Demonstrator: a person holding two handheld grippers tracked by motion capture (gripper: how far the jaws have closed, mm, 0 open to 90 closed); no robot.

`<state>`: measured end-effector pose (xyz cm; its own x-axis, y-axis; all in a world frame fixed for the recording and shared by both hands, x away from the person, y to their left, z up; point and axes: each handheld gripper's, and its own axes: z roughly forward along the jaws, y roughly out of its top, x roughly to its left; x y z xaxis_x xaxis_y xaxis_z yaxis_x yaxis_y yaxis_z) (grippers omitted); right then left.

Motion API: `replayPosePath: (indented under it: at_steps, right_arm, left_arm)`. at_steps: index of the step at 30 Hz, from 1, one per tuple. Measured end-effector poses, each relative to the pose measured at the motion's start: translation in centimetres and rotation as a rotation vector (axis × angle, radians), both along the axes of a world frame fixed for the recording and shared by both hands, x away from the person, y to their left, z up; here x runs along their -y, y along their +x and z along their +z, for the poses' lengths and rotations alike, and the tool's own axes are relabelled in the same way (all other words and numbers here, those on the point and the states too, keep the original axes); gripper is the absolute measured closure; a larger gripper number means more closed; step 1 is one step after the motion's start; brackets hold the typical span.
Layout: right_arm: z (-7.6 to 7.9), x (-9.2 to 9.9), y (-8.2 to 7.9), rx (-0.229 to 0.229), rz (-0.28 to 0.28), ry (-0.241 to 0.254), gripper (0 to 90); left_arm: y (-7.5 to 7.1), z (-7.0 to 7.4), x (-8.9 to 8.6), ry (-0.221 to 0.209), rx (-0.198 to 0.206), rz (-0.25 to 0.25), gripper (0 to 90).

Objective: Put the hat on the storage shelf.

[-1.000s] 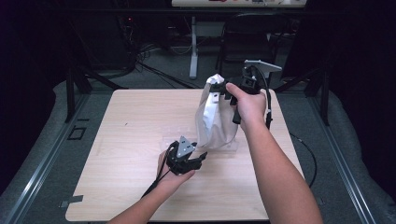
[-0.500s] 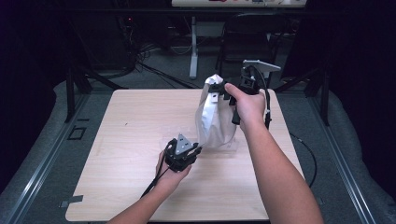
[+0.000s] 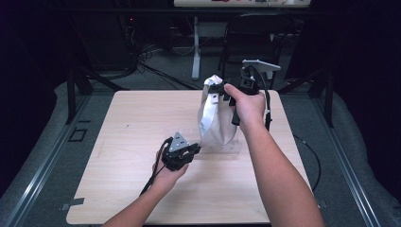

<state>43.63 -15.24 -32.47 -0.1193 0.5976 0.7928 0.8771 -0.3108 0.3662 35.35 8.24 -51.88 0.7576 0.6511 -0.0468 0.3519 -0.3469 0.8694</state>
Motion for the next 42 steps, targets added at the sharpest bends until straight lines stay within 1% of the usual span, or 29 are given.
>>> replayPosePath:
  at_steps: [4,7,8,9,10,12,16,18,20,22,23,25,26,29,30,32,35,38,39,42]
  right_arm:
    - [0.0,-0.1,0.0,0.001,-0.004,0.002,81.2]
    - [-0.2,-0.3,0.2,-0.002,0.004,-0.012,81.1]
    - [-0.2,-0.3,0.2,-0.002,0.004,-0.012,81.1]
    - [-0.2,-0.4,0.2,-0.004,0.001,-0.009,81.1]
    - [-0.3,-0.5,0.2,-0.004,0.011,-0.015,81.0]
    - [-0.5,-0.6,0.2,-0.008,0.016,-0.019,81.0]
    - [-1.0,-0.7,0.3,-0.016,0.019,-0.027,81.0]
    - [-1.2,-0.8,0.3,-0.019,0.022,-0.029,80.9]
    - [-1.5,-0.9,0.4,-0.025,0.024,-0.03,80.9]
    - [-1.7,-0.9,0.4,-0.024,0.029,-0.031,81.0]
    - [-1.8,-0.9,0.5,-0.024,0.022,-0.027,80.9]
    - [-2.0,-0.8,0.6,-0.027,0.022,-0.023,81.0]
    - [-2.1,-0.7,0.6,-0.028,0.02,-0.022,81.0]
    - [-2.2,-0.5,0.6,-0.026,0.02,-0.018,81.0]
    - [-2.2,-0.5,0.6,-0.026,0.012,-0.016,80.9]
    - [-2.2,-0.5,0.6,-0.026,0.012,-0.017,80.9]
    - [-2.2,-0.6,0.6,-0.025,0.015,-0.017,80.8]
    - [-2.2,-0.7,0.5,-0.023,0.018,-0.018,80.8]
    - [-2.2,-0.8,0.5,-0.024,0.02,-0.019,80.7]
    - [-2.3,-0.8,0.5,-0.024,0.022,-0.018,80.4]
  left_arm:
    - [0.1,-0.1,0.0,-0.001,-0.003,0.001,82.2]
    - [0.2,-0.2,0.0,-0.003,-0.014,0.005,82.2]
    - [0.3,-0.2,-0.2,-0.003,-0.024,0.002,82.2]
    - [0.3,-0.3,-0.3,-0.008,-0.031,0.012,82.3]
    - [0.3,-0.4,-0.3,-0.005,-0.038,0.013,82.8]
    - [0.2,-0.6,-0.4,-0.007,-0.043,0.027,83.4]
    - [0.2,-1.1,-0.6,-0.029,-0.07,0.05,83.4]
    - [0.1,-1.3,-0.6,-0.031,-0.064,0.052,83.0]
    - [-0.1,-1.3,-0.6,-0.022,-0.066,0.046,81.1]
    - [-0.3,-1.3,-0.5,-0.008,-0.056,0.046,74.6]
    - [-0.4,-1.3,-0.5,0.001,-0.05,0.043,71.5]
    - [-0.8,-1.2,-0.3,0.014,-0.031,0.032,64.2]
    - [-1.0,-1.1,-0.2,0.022,-0.024,0.028,62.1]
    - [-1.6,-0.5,0.1,0.018,0.026,0.032,55.0]
    - [-1.6,-0.3,0.3,0.014,0.034,0.035,53.0]
    - [-1.6,0.2,0.7,0.009,0.042,0.038,51.2]
    - [-1.3,0.8,1.2,0.011,0.062,0.055,50.8]
    - [-0.8,1.0,1.6,0.026,0.057,0.072,52.8]
    - [-0.7,0.9,1.7,0.023,0.055,0.076,57.4]
    - [-0.6,0.8,1.8,0.04,0.06,0.085,66.7]
